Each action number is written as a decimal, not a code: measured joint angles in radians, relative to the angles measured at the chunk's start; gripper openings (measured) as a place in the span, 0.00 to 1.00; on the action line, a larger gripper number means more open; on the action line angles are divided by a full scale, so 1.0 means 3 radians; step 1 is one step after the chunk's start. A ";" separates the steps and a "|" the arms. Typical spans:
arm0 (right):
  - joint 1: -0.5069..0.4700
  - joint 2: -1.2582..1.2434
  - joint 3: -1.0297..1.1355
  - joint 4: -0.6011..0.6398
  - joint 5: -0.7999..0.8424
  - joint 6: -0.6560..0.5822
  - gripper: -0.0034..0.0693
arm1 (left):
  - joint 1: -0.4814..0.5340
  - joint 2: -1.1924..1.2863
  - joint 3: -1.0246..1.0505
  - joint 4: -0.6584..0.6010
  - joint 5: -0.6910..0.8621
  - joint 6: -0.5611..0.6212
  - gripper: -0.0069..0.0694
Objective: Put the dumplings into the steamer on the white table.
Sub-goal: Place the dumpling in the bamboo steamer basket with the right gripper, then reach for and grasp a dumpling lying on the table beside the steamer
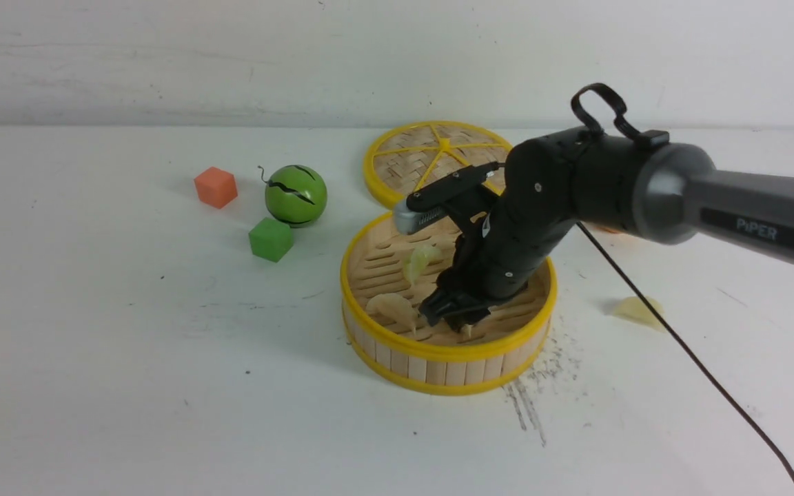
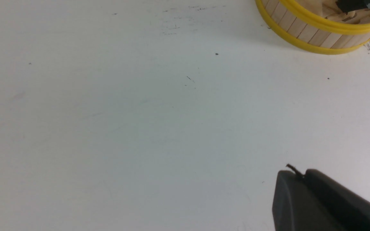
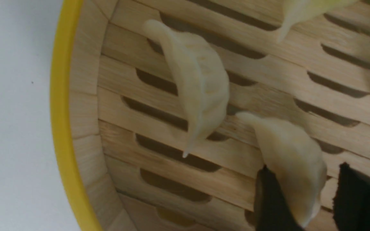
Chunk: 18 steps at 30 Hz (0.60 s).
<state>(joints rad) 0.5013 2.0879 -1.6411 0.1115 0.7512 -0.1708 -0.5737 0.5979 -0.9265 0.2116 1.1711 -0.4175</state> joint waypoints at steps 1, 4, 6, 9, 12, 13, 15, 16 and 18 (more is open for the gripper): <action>0.0000 -0.0004 -0.0003 -0.0006 0.0019 0.0000 0.52 | 0.0000 0.0000 0.0000 0.0000 0.0001 0.0000 0.13; -0.0003 -0.0105 -0.0035 -0.0147 0.0283 0.0000 0.68 | 0.0000 0.0000 0.0000 0.0000 0.0024 0.0000 0.13; -0.0042 -0.0312 -0.0064 -0.0279 0.0527 0.0000 0.76 | 0.0000 0.0000 0.0000 0.0000 0.0044 0.0000 0.14; -0.0197 -0.0537 -0.0086 -0.0342 0.0730 0.0000 0.79 | 0.0000 0.0000 0.0000 0.0000 0.0062 0.0000 0.14; -0.0509 -0.0727 -0.0082 -0.0372 0.0878 -0.0065 0.79 | 0.0000 0.0000 0.0000 -0.0004 0.0069 0.0000 0.14; -0.0607 -0.0748 -0.0064 -0.0372 0.0917 -0.0117 0.79 | 0.0000 0.0000 0.0000 -0.0004 0.0069 0.0000 0.14; -0.0841 -0.0757 0.0017 -0.0372 0.0937 -0.0290 0.79 | 0.0000 0.0000 0.0000 -0.0007 0.0075 0.0000 0.14; -0.0939 -0.0746 0.0097 -0.0372 0.0924 -0.0425 0.79 | 0.0000 0.0000 0.0000 -0.0009 0.0075 0.0000 0.14; -0.1086 -0.0691 0.0226 -0.0321 0.0855 -0.0635 0.79 | 0.0000 0.0000 0.0000 -0.0009 0.0072 0.0000 0.14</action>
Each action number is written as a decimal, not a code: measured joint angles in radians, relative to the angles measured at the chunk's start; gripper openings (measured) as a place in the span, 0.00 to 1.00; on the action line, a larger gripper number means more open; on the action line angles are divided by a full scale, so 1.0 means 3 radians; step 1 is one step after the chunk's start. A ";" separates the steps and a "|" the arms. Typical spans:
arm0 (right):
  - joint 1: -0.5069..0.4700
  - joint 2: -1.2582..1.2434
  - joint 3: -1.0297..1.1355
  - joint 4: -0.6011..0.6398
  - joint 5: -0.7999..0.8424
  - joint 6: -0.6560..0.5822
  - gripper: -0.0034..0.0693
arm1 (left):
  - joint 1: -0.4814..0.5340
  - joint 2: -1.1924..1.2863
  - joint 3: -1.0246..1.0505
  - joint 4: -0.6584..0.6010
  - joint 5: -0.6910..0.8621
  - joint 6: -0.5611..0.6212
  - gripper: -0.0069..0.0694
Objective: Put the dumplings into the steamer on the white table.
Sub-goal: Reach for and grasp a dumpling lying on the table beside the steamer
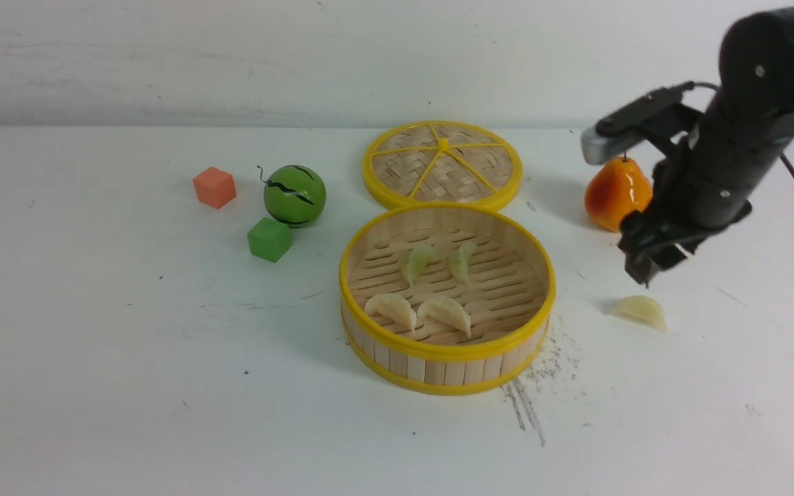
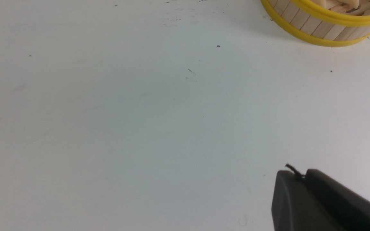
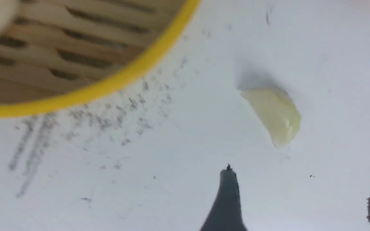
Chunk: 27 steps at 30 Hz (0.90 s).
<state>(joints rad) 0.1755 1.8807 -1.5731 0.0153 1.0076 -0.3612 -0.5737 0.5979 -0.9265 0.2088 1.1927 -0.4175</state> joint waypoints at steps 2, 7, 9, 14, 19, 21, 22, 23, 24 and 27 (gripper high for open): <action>-0.0087 0.0083 0.0072 0.0058 -0.0120 -0.0115 0.79 | 0.0000 0.0000 0.0000 0.0000 -0.0013 0.0000 0.15; -0.0125 0.0381 0.0095 0.0097 -0.0512 -0.0187 0.79 | 0.0000 0.0000 0.0000 0.0000 -0.0029 0.0000 0.15; -0.0125 0.0459 0.0095 0.0097 -0.0604 -0.0190 0.79 | 0.0000 0.0000 0.0000 -0.0004 -0.0029 0.0000 0.15; -0.0125 0.0723 0.0098 0.0007 -0.0846 -0.0204 0.72 | 0.0000 0.0000 0.0000 -0.0023 0.0030 0.0000 0.15; -0.0125 0.0736 0.0098 -0.0089 -0.0879 -0.0215 0.36 | 0.0000 0.0000 0.0000 -0.0026 0.0077 0.0000 0.16; -0.0125 0.0723 0.0098 -0.0105 -0.0869 -0.0215 0.36 | 0.0000 0.0000 0.0000 -0.0026 0.0077 0.0000 0.16; -0.0122 0.0702 0.0098 -0.0105 -0.0837 -0.0215 0.37 | 0.0000 0.0000 0.0000 -0.0026 0.0077 0.0000 0.16; -0.0119 0.0673 0.0085 -0.0113 -0.0788 -0.0215 0.38 | 0.0000 0.0000 0.0000 -0.0026 0.0077 0.0000 0.16; -0.0109 0.0641 0.0070 -0.0113 -0.0735 -0.0215 0.38 | 0.0000 0.0000 0.0000 -0.0026 0.0077 0.0000 0.16; 0.0020 0.0443 -0.0026 -0.0132 -0.0548 -0.0210 0.38 | 0.0000 0.0000 0.0000 -0.0020 0.0077 0.0000 0.17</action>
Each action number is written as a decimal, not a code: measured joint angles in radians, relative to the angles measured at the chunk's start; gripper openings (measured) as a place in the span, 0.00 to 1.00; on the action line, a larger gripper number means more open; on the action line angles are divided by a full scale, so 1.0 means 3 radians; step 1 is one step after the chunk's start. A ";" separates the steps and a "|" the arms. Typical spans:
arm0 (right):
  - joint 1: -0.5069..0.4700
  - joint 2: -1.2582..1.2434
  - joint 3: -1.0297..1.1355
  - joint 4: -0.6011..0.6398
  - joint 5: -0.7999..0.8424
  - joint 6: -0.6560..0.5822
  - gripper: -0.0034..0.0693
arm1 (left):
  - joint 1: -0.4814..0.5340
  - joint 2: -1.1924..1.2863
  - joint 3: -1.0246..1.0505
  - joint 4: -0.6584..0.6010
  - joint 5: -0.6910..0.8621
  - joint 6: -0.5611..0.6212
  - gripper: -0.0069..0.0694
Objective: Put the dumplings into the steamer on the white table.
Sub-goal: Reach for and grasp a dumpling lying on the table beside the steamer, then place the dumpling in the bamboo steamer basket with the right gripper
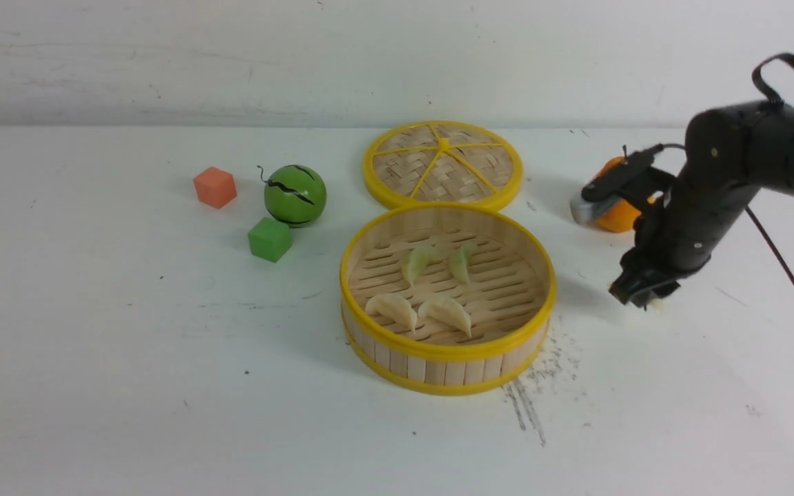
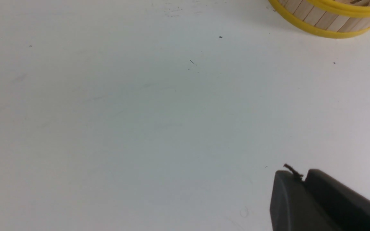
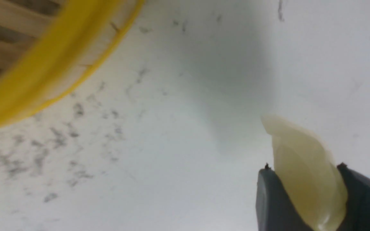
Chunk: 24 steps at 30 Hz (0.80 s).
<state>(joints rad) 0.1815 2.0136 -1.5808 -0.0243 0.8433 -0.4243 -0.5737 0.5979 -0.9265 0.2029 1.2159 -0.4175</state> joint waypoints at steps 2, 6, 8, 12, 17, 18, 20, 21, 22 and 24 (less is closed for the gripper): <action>0.0169 -0.0142 -0.0118 0.0024 0.0119 0.0079 0.38 | 0.0000 0.0000 0.0000 0.0010 -0.0006 0.0000 0.17; 0.0505 -0.0250 -0.0261 0.0153 0.0175 0.0242 0.38 | 0.0000 0.0000 0.0000 0.0018 -0.0030 0.0000 0.17; 0.0673 -0.0220 -0.0270 0.0221 0.0141 0.0327 0.38 | 0.0000 0.0000 0.0000 0.0019 -0.0033 0.0000 0.17; 0.0805 -0.0051 -0.0270 0.0247 -0.0019 0.0495 0.38 | 0.0000 -0.0007 0.0000 0.0016 -0.0036 0.0000 0.18; 0.0812 0.0229 -0.0270 0.0206 -0.0305 0.0901 0.38 | 0.0000 -0.0221 0.0052 0.0011 0.0004 0.0000 0.19; 0.0812 0.0257 -0.0270 0.0198 -0.0328 0.0957 0.38 | 0.0000 -0.0284 0.0087 0.0011 0.0008 0.0000 0.19; 0.0808 0.0305 -0.0270 0.0191 -0.0378 0.1013 0.38 | 0.0000 -0.0462 0.0213 0.0018 0.0038 0.0000 0.19; 0.0808 0.0309 -0.0270 0.0191 -0.0384 0.1022 0.38 | 0.0000 -0.0540 0.0252 0.0017 0.0041 0.0000 0.19; 0.0808 0.0316 -0.0270 0.0191 -0.0392 0.1027 0.38 | 0.0000 -0.0661 0.0340 0.0017 0.0049 -0.0001 0.19; 0.0808 0.0313 -0.0281 0.0191 -0.0397 0.1036 0.43 | 0.0000 -0.0865 0.0493 0.0017 0.0049 -0.0001 0.20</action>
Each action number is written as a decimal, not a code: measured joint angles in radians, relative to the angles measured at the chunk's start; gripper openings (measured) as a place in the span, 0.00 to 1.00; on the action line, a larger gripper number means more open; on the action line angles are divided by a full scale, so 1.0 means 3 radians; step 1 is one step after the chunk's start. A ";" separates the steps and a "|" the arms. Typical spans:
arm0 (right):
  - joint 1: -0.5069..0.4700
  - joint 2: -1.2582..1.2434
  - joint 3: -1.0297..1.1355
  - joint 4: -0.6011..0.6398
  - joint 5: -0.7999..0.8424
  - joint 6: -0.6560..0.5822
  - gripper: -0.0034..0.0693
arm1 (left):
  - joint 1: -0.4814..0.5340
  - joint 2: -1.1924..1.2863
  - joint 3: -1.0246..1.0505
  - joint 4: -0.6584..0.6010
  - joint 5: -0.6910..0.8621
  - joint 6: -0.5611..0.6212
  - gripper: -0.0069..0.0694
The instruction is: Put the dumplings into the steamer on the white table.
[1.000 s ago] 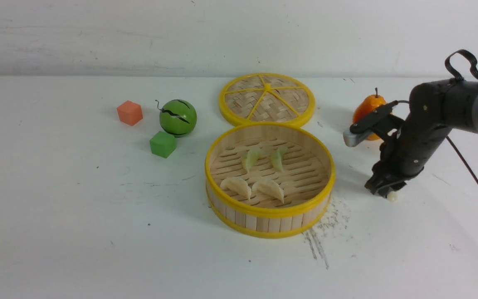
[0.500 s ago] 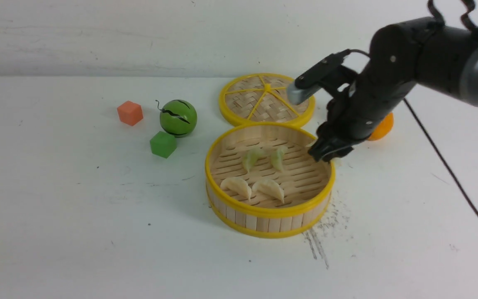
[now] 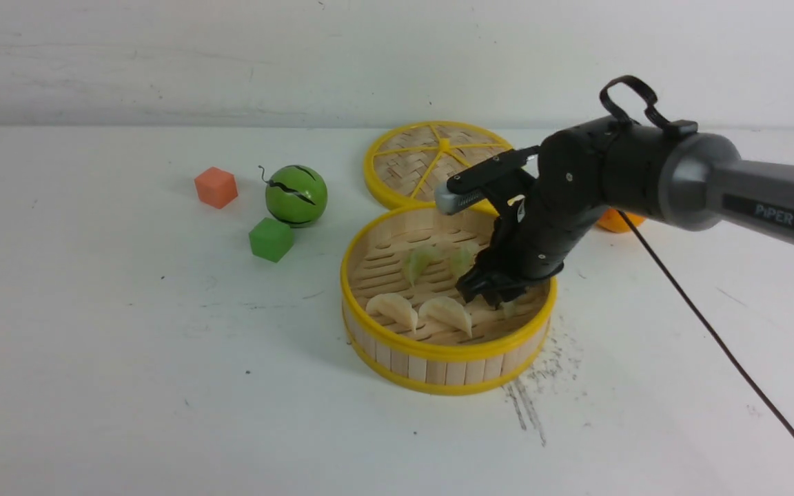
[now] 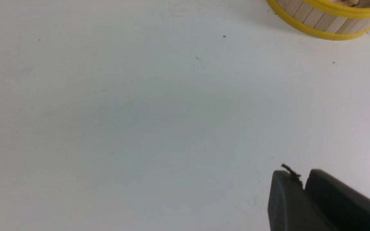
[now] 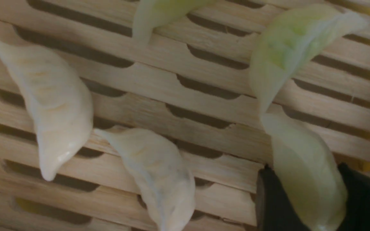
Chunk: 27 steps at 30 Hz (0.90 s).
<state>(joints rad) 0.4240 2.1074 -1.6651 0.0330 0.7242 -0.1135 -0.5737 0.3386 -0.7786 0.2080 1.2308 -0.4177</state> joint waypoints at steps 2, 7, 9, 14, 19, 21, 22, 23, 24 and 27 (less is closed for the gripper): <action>0.0000 -0.0007 -0.0034 -0.0002 0.0081 0.0008 0.50 | 0.0000 -0.0183 0.0128 0.0000 -0.0026 -0.0003 0.20; 0.0000 -0.0162 -0.0160 -0.0002 0.0482 0.0011 0.61 | 0.0000 -0.0551 0.0359 0.0000 -0.0246 -0.0003 0.20; 0.0000 -0.0414 -0.0204 -0.0002 0.0699 0.0011 0.60 | 0.0000 -0.0703 0.0462 0.0001 -0.0458 -0.0003 0.20; 0.0000 -0.0993 -0.0209 0.0052 0.1014 -0.0016 0.42 | 0.0000 -0.0782 0.0581 0.0001 -0.0690 -0.0003 0.21; 0.0000 -0.1634 0.0145 0.0240 0.0911 -0.0095 0.15 | 0.0000 -0.0782 0.0606 0.0001 -0.0711 -0.0003 0.21; 0.0000 -0.1803 0.0328 0.0286 0.0800 -0.0119 0.08 | 0.0000 -0.0782 0.0606 0.0001 -0.0711 -0.0003 0.21; 0.0000 -0.2067 0.0590 0.0339 0.0609 -0.0135 0.03 | 0.0000 -0.0782 0.0606 0.0001 -0.0713 -0.0003 0.21; 0.0000 -0.2097 0.0621 0.0345 0.0609 -0.0135 0.03 | 0.0000 -0.0782 0.0606 0.0001 -0.0713 -0.0003 0.21; 0.0000 -0.2313 0.0840 0.0389 0.0438 -0.0139 0.02 | 0.0000 -0.0782 0.0606 0.0001 -0.0715 -0.0003 0.22; 0.0000 -0.2834 0.1376 0.0477 -0.0016 -0.0140 0.02 | 0.0000 -0.0782 0.0606 0.0001 -0.0715 -0.0003 0.22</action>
<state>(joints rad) 0.4240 1.2571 -1.2522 0.1761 0.7194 -0.1554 -0.5737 0.1041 -0.5968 0.2083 1.0161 -0.4187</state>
